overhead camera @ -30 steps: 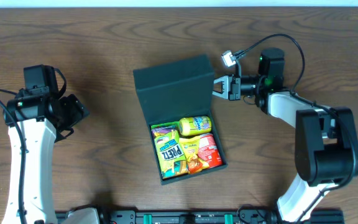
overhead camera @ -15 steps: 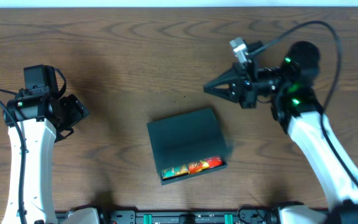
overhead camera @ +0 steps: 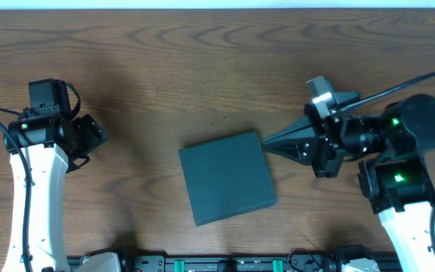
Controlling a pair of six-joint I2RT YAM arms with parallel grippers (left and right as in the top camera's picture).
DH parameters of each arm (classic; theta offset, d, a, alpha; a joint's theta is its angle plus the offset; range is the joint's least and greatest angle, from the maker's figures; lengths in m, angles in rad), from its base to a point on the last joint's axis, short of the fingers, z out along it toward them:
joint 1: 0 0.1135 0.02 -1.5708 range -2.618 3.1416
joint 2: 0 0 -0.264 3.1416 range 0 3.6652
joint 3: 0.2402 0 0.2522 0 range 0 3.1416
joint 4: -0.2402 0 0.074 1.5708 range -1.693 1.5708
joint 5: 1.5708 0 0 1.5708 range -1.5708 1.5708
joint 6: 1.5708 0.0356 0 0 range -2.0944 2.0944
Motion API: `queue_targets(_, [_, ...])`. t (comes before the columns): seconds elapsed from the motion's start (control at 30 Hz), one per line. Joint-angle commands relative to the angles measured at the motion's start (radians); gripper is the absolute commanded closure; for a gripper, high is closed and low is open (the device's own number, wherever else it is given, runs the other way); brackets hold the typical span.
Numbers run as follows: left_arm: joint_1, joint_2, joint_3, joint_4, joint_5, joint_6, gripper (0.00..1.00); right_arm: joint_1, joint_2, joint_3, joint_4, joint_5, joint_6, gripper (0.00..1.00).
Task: Pack container
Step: 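Press down on the closed lid with the right gripper to seat it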
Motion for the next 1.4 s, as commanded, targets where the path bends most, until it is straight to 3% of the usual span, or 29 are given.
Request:
queue_targets(0.0, [0.006,0.01,0.003,-0.004,0.005,0.007,0.05,0.013,0.005,-0.011,-0.154,0.169,-0.162,0.97])
queue_targets(0.23, [0.006,0.01,0.003,-0.004,0.005,0.007,0.05,0.134,0.005,-0.011,-0.64,0.481,-0.369,0.98])
queue_targets(0.37, [0.006,0.01,0.003,-0.004,0.005,0.007,0.05,0.286,0.006,-0.011,-0.866,0.828,-0.426,0.99])
queue_targets(0.57, [0.006,0.01,0.003,-0.004,0.005,0.007,0.05,0.536,0.01,-0.011,-1.054,1.091,-0.427,0.98])
queue_targets(0.7, [0.006,0.01,0.003,-0.004,0.005,0.007,0.05,0.676,0.031,-0.011,-1.15,1.188,-0.307,0.99])
queue_targets(1.03, [0.006,0.01,0.003,-0.004,0.005,0.007,0.05,0.887,0.151,-0.081,-1.17,1.226,-0.127,0.98])
queue_targets(1.37, [0.006,0.01,0.003,-0.004,0.005,0.007,0.05,0.947,0.268,-0.192,-0.908,1.225,0.034,0.99])
